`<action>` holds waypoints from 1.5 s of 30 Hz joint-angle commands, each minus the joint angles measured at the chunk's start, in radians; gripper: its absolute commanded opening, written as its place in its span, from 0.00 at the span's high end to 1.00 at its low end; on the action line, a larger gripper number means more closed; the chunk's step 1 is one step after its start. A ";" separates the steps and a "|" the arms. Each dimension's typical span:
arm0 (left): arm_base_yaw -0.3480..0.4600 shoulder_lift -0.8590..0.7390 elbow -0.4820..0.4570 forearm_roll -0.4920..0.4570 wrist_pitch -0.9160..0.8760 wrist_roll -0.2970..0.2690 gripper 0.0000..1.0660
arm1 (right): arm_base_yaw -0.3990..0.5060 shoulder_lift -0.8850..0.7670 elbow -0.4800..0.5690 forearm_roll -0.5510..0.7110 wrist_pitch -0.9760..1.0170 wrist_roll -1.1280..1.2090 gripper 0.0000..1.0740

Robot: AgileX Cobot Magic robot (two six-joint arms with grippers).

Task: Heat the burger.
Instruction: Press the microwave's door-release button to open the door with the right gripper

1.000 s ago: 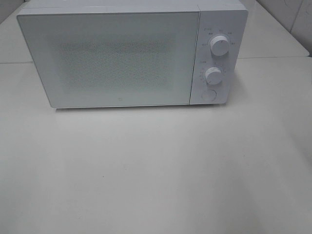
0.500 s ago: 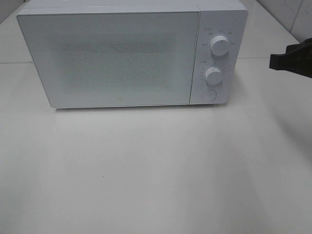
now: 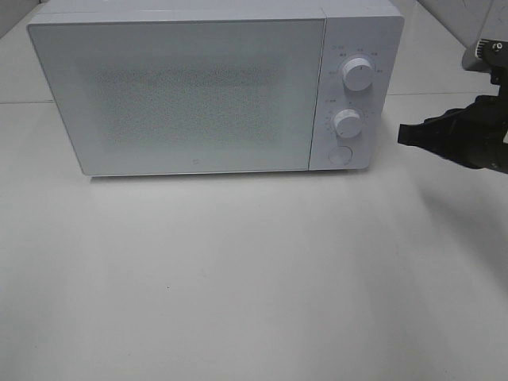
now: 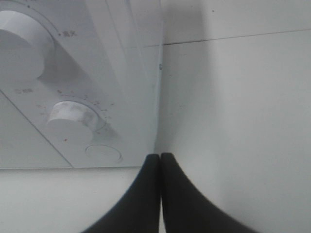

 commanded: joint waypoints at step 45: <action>0.001 -0.019 0.002 0.001 -0.013 -0.005 1.00 | 0.000 0.434 -0.163 -0.372 -0.338 1.143 1.00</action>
